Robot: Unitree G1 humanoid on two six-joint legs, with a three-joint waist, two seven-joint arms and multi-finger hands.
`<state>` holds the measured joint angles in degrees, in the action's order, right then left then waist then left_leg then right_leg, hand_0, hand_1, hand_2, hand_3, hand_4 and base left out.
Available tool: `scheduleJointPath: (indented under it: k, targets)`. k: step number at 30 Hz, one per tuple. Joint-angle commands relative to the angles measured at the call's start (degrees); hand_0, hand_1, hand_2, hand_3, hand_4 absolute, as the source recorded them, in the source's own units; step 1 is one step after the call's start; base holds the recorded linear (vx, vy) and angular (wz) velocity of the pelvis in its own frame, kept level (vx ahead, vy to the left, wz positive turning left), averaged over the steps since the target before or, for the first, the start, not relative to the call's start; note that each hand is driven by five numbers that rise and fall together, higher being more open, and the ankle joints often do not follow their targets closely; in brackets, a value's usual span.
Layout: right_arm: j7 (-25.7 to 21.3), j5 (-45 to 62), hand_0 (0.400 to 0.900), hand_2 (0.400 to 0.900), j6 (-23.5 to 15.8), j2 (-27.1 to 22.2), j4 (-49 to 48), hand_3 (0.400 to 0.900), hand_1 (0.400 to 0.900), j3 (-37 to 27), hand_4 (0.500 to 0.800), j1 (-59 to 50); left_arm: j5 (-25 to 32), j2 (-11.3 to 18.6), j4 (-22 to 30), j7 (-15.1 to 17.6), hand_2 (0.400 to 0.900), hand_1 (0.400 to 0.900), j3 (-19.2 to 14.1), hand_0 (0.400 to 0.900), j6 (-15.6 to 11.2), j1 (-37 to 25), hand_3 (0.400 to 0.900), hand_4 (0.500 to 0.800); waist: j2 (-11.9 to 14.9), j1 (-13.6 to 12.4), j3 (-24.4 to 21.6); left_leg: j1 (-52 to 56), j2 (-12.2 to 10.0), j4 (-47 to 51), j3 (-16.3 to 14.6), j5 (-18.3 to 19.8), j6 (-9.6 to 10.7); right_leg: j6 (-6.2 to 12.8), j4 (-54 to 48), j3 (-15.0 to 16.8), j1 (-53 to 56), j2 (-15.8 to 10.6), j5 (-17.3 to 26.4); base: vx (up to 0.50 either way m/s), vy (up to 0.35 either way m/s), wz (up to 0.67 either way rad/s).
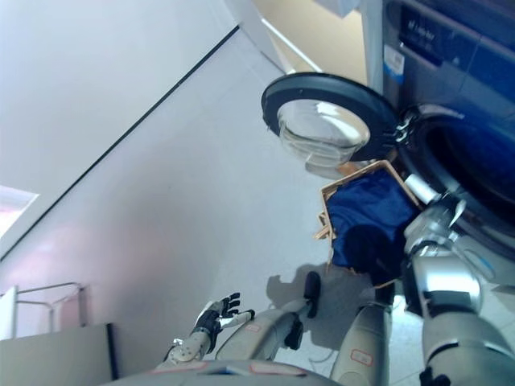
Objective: Put the clothes in the basket into the washing machine.
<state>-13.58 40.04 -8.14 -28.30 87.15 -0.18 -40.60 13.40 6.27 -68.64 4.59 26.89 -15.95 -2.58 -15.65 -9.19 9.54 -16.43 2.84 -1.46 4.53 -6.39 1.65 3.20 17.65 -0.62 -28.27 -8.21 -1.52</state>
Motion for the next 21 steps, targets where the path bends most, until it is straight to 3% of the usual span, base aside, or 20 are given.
scheduleJointPath:
  k: [1, 6, 10, 13, 14, 16, 21]
  targets:
    - [1.05, -6.24, 0.9, 0.9, -2.2, 2.29, -0.89, 0.9, 0.9, 2.03, 0.8, 6.11, -1.45, 1.96, -7.03, 1.17, 0.9, 0.9, -4.77, 0.9, 0.72, -4.47, 0.9, 0.8, 5.14, 1.64, -2.08, 0.02, -0.7, 0.43, 1.04, 3.86, 0.59, 0.74, -14.78, -0.91, 12.48, -0.13, 2.79, 0.06, -0.029, -0.29]
    - [1.44, -19.1, 0.9, 0.9, -1.62, 9.39, -2.77, 0.9, 0.9, 5.05, 0.8, 20.92, -1.46, 3.05, -11.84, 1.22, 0.9, 0.9, -10.45, 0.9, 1.85, -7.73, 0.9, 0.8, 10.75, 5.64, -5.48, 4.42, -1.83, 0.6, -0.83, 5.86, 0.42, 1.04, -16.63, -0.12, 16.02, 0.85, 3.51, 0.08, -0.012, -0.28]
    - [3.45, -28.75, 0.9, 0.9, -0.83, 11.89, -3.33, 0.9, 0.9, 8.58, 0.8, 30.82, -3.11, 3.61, -11.48, 0.52, 0.9, 0.9, -12.36, 0.9, 1.12, -7.67, 0.9, 0.8, 13.98, 7.69, -8.19, 8.16, -2.57, 1.15, -1.56, 6.82, 0.36, 1.18, -16.84, 0.25, 18.99, 1.62, 3.08, 0.05, 0.0, -0.15]
    - [4.43, -30.68, 0.9, 0.9, -0.82, 13.86, -2.97, 0.9, 0.9, 8.74, 0.8, 35.72, -2.92, 2.97, -11.3, 0.0, 0.9, 0.9, -13.98, 0.9, 1.14, -6.86, 0.9, 0.8, 15.73, 8.48, -9.95, 10.64, -2.94, 1.81, -2.11, 7.31, 0.2, 1.38, -16.88, 0.44, 20.87, 2.03, 2.77, 0.02, 0.013, -0.11]
    - [4.61, -31.06, 0.9, 0.9, -1.2, 14.64, -3.05, 0.9, 0.9, 8.52, 0.8, 37.49, -5.55, 3.44, -10.93, -0.14, 0.9, 0.9, -13.77, 0.9, -0.35, -3.62, 0.9, 0.8, 16.42, 8.27, -10.55, 11.19, -3.05, 1.92, -2.16, 7.46, 0.17, 1.41, -16.77, 0.45, 21.35, 2.05, 2.72, 0.0, 0.0, 0.0]
    - [4.85, -31.17, 0.9, 0.9, -1.71, 15.42, -2.95, 0.9, 0.9, 7.76, 0.8, 40.71, -6.74, 4.01, -11.63, -0.99, 0.9, 0.9, -14.49, 0.9, -0.65, -0.35, 0.9, 0.8, 17.16, 8.34, -10.96, 12.22, -3.05, 1.9, -2.06, 7.8, 0.02, 1.53, -16.54, 0.22, 22.32, 2.17, 2.41, 0.0, 0.0, 0.0]
    - [5.55, -30.44, 0.9, 0.9, -1.7, 15.65, -2.52, 0.9, 0.9, 5.7, 0.8, 43.22, -11.37, 4.62, -14.68, -1.65, 0.9, 0.9, -13.8, 0.9, 0.23, 0.82, 0.9, 0.8, 17.77, 9.18, -12.95, 15.42, -2.72, 1.88, -3.11, 9.26, -0.55, 2.0, -16.04, 0.82, 24.85, 2.18, 1.77, 0.02, 0.043, -0.16]
